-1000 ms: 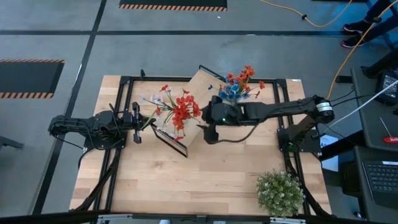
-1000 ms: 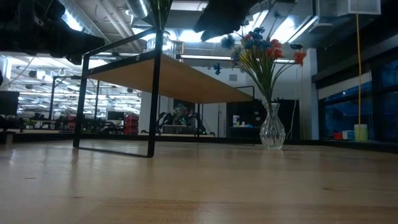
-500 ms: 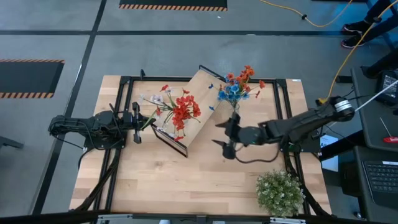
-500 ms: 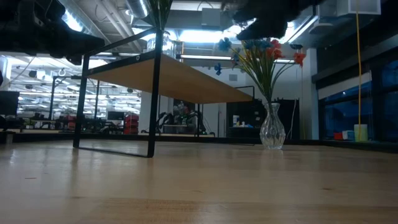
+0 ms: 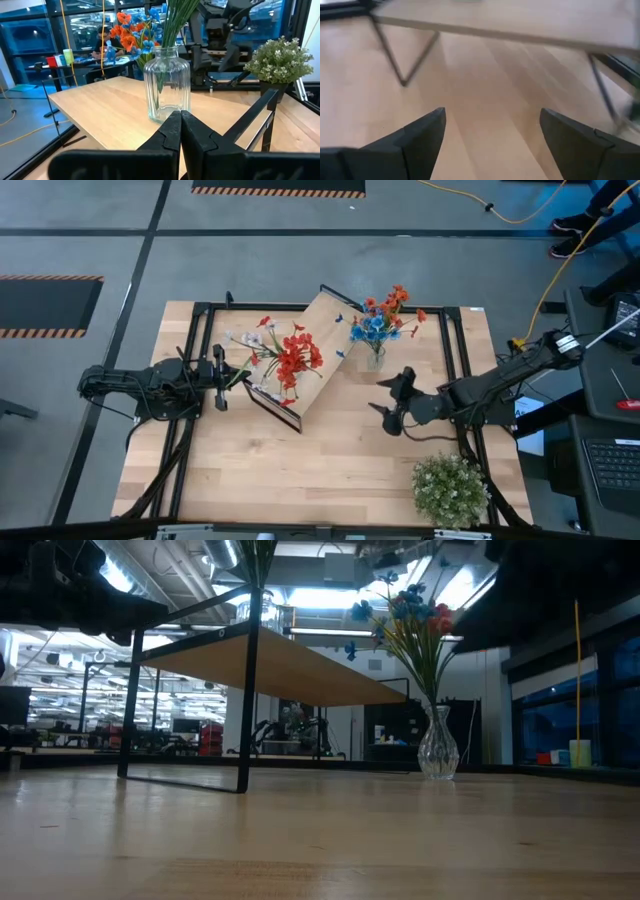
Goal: Pick and place flowers into a vace then onto a shelf
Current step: Put the transparent flower vase with flowers on the shelf
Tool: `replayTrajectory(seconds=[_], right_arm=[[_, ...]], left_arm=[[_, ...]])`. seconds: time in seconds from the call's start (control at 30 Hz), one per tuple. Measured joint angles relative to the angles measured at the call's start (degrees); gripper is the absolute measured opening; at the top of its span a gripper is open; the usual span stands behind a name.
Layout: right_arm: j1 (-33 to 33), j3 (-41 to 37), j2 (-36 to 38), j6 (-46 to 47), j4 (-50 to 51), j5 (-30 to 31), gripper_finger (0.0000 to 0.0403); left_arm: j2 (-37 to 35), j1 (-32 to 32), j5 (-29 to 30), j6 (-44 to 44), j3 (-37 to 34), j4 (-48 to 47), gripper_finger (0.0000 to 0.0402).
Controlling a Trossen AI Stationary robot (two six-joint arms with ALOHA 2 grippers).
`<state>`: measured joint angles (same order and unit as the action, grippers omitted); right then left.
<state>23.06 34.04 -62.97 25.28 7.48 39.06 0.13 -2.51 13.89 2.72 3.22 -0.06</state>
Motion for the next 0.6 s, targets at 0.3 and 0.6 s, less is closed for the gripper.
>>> replayTrajectory(seconds=[0.3, 0.6], right_arm=[[-0.1, -2.5, 6.0, 10.5, 12.3, 6.5, 0.0323], [-3.9, -2.6, 3.9, 9.0, 15.2, 9.6, 0.0323]], left_arm=[[0.0, 0.0, 0.0, 0.0, 0.0, 0.4, 0.0004], [0.0, 0.0, 0.4, 1.0, 0.0, 1.6, 0.0004]])
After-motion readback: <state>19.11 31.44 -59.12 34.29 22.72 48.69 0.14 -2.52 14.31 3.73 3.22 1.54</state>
